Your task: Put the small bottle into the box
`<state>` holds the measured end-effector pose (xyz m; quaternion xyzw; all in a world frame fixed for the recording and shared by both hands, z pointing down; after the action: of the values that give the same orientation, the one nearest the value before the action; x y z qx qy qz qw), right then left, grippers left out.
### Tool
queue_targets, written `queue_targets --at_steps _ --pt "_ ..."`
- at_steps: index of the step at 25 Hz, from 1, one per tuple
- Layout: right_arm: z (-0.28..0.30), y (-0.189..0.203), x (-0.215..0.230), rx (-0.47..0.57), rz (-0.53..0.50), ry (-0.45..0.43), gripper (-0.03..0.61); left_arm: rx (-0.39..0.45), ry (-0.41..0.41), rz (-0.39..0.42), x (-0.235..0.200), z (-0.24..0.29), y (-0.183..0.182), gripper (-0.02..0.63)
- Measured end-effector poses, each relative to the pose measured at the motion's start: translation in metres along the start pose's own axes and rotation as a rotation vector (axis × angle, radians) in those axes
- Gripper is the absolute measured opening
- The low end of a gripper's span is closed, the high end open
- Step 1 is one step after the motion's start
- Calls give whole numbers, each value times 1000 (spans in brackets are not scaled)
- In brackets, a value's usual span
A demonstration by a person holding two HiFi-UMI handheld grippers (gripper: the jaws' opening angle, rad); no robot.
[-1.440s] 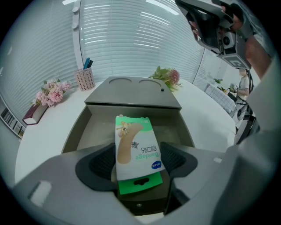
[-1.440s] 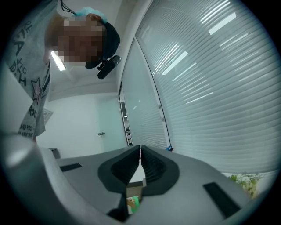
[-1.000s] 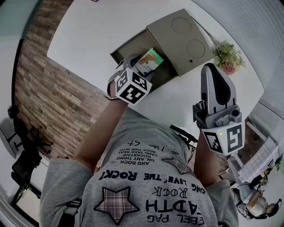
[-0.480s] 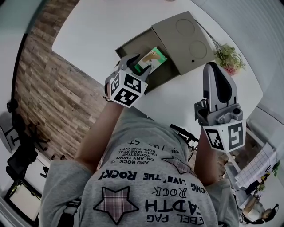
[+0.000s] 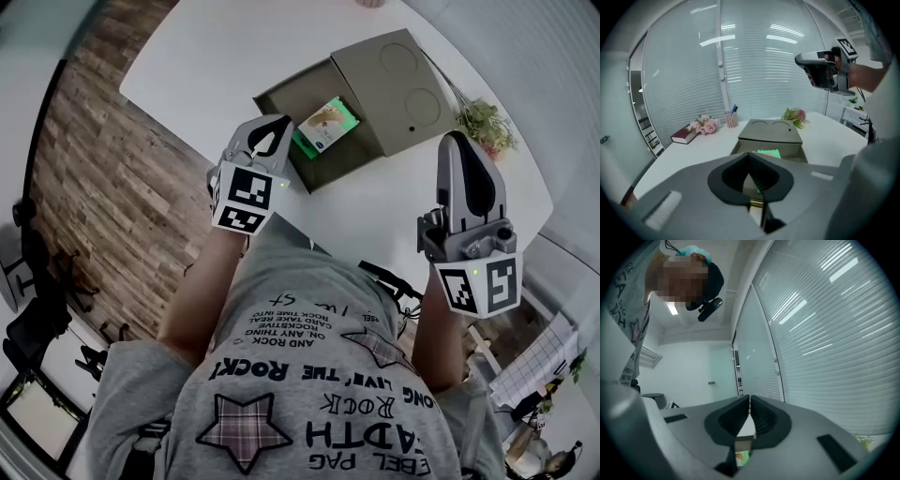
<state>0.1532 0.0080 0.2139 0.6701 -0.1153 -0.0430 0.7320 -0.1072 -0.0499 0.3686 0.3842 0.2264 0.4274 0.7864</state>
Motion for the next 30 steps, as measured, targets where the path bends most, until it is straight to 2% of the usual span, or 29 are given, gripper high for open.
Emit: queue_targets --at_steps 4,9,16,20,24,27,30 --pt "-5 0 5 -1 -13 10 15 109 -38 -16 -4 -19 -3 11" --pt "-6 1 7 -1 -32 14 15 201 -33 23 1 -35 2 9" --pt "-7 16 15 -25 -60 37 15 323 9 -4 10 -47 14 9" --pt "-7 27 20 -61 -86 58 15 405 34 -52 8 -53 20 9" --pt "-7 42 25 -105 -107 75 15 419 40 -87 2 -55 35 9" --pt "-7 53 30 -140 -114 83 15 387 43 -100 0 -53 45 9" --pt "-3 68 36 -184 -116 86 15 306 19 -29 0 -48 52 9"
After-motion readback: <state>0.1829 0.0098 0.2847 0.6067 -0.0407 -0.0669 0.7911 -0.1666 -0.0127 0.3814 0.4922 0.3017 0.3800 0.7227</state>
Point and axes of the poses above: the fingertips, and each gripper's own axes: z forward along the fingers, x to its right, y out of its underside, the point moved 8 cm from there along -z, backward along the fingers, and after that the axes turned 13 degrees about y, right-handed, at the moved point
